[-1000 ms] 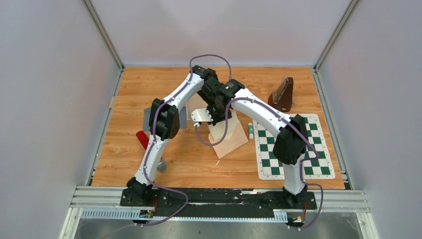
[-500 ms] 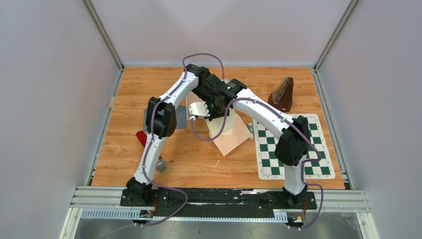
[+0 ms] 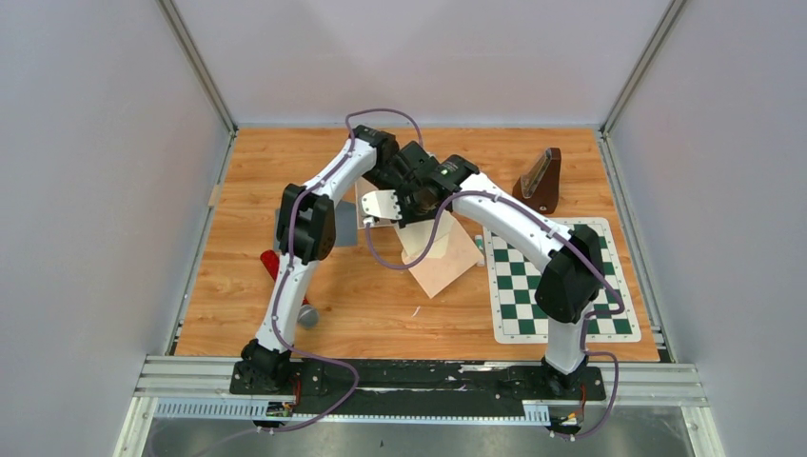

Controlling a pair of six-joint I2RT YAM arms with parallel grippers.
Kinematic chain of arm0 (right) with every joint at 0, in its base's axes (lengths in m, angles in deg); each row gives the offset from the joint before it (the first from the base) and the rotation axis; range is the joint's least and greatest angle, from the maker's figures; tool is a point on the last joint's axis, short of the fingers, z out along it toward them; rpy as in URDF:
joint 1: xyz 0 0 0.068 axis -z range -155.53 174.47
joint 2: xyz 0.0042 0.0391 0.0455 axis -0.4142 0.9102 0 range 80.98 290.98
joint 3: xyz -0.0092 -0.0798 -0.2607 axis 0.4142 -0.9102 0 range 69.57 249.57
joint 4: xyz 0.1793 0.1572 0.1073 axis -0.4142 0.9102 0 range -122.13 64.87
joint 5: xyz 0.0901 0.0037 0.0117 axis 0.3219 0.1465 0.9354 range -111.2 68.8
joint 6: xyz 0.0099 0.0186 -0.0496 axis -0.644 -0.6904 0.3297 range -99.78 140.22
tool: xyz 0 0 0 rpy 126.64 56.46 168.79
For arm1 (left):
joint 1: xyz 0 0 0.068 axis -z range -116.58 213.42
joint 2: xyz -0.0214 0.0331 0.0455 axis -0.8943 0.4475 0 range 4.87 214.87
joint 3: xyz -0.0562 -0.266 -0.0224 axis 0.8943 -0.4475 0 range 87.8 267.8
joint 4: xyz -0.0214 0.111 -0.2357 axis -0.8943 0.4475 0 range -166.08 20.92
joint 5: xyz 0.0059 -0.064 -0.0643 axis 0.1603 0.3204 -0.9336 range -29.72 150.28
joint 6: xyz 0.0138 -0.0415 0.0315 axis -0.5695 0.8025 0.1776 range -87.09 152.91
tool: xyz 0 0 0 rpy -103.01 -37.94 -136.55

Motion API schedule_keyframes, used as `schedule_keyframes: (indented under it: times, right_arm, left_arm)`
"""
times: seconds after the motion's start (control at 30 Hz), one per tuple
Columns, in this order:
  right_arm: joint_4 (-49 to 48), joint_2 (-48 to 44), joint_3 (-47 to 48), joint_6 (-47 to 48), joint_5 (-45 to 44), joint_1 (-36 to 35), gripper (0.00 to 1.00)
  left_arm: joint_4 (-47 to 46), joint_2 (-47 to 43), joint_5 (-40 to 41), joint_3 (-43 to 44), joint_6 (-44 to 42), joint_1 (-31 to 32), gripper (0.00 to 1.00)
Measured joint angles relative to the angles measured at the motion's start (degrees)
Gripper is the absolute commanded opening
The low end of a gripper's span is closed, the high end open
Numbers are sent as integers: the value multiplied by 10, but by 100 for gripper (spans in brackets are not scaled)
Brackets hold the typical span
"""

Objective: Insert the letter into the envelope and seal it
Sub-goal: Place the letter in the envelope.

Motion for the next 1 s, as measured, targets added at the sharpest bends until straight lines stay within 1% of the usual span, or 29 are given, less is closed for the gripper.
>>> schedule_keyframes:
  times: [0.2,0.57,0.7,0.8,0.9,1.0]
  right_arm:
    - [-22,-12,-29,2,-4,0,0]
    - [-24,-15,-38,19,9,0,1]
    - [-24,-15,-38,16,12,0,6]
    - [-23,-15,-38,12,25,4,8]
    - [-17,-15,-38,6,51,13,17]
    - [-15,-15,-38,-5,75,22,19]
  left_arm:
    - [2,0,-14,-18,26,-7,0]
    - [2,0,-12,-24,44,-7,0]
    - [2,0,-12,-25,45,-7,0]
    - [3,0,-12,-26,45,-7,0]
    - [3,0,-12,-26,43,-7,0]
    - [4,0,-14,-26,41,-6,0]
